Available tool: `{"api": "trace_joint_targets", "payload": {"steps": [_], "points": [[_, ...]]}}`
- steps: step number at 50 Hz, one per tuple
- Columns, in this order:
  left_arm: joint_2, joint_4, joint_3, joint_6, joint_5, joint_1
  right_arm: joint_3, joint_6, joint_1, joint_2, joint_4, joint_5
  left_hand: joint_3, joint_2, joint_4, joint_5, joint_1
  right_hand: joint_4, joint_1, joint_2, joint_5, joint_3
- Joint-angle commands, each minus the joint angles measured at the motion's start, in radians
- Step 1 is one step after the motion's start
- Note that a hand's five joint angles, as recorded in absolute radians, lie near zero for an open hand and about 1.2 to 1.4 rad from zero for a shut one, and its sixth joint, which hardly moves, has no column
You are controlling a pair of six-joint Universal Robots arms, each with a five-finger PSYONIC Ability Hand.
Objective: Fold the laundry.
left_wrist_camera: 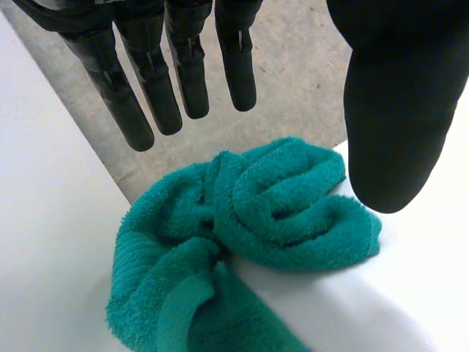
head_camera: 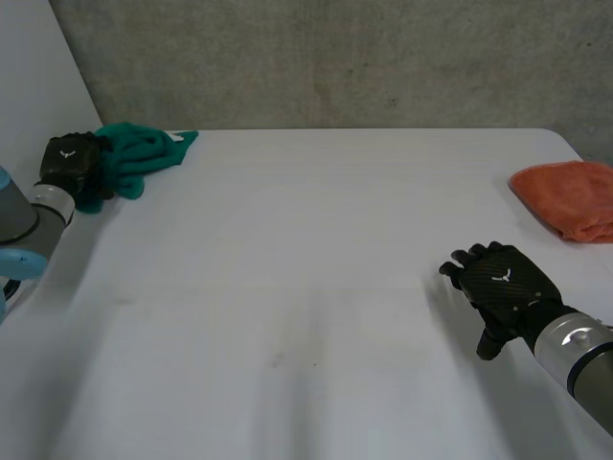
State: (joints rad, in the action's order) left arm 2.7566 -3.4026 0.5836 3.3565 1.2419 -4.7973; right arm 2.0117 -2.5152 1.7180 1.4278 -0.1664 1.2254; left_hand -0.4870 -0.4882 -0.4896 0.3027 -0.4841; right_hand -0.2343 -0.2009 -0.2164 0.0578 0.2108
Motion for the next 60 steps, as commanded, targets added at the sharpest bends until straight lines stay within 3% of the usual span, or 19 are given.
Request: {"api": "trace_joint_targets", "payload": {"steps": [1,6,16,28,32,34,38,43,53,60], "points": [[-0.034,0.048,-0.010,-0.167,0.019,0.001,0.002,-0.001,0.000,-0.003,-0.005,-0.001,-0.055,-0.054,-0.053,0.065,-0.058,0.060,0.026,0.042,-0.058,-0.036],[-0.014,0.126,-0.077,-0.247,0.039,0.004,0.004,-0.001,-0.002,-0.007,-0.008,-0.012,-0.061,-0.060,-0.059,0.071,-0.064,0.060,0.026,0.042,-0.058,-0.036],[0.021,0.128,-0.125,-0.288,0.146,0.007,0.013,-0.002,-0.021,-0.007,-0.010,-0.026,-0.061,-0.060,-0.059,0.071,-0.064,0.060,0.026,0.042,-0.058,-0.036],[0.063,0.095,-0.122,-0.279,0.156,0.023,0.019,-0.002,-0.044,-0.009,-0.010,-0.055,-0.055,-0.054,-0.053,0.065,-0.058,0.060,0.026,0.042,-0.058,-0.036],[0.064,0.020,-0.113,-0.107,0.145,0.031,0.021,-0.002,-0.054,-0.007,-0.010,-0.061,-0.011,-0.010,-0.009,0.021,-0.014,0.060,0.026,0.042,-0.058,-0.036],[0.080,-0.007,-0.125,0.063,0.133,0.031,0.021,-0.002,-0.057,-0.007,-0.010,-0.063,0.000,0.002,0.003,0.009,-0.003,0.060,0.026,0.042,-0.058,-0.036],[0.116,-0.040,-0.142,0.274,0.084,0.031,0.015,-0.002,-0.061,-0.009,-0.010,-0.063,-0.005,-0.004,-0.003,0.015,-0.008,0.060,0.026,0.042,-0.058,-0.036],[0.152,-0.063,-0.174,0.353,0.039,0.030,0.010,-0.001,-0.072,-0.023,-0.010,-0.063,-0.143,-0.142,-0.141,0.153,-0.146,0.060,0.026,0.042,-0.058,-0.036],[0.204,-0.191,-0.183,0.489,-0.044,0.019,0.002,0.001,-0.074,-0.046,-0.010,-0.063,-0.208,-0.207,-0.205,0.218,-0.211,0.060,0.026,0.042,-0.058,-0.036],[0.216,-0.198,-0.195,0.495,-0.045,0.016,0.002,0.001,-0.072,-0.056,-0.010,-0.063,-0.208,-0.207,-0.205,0.218,-0.211,0.060,0.026,0.042,-0.058,-0.036]]}}
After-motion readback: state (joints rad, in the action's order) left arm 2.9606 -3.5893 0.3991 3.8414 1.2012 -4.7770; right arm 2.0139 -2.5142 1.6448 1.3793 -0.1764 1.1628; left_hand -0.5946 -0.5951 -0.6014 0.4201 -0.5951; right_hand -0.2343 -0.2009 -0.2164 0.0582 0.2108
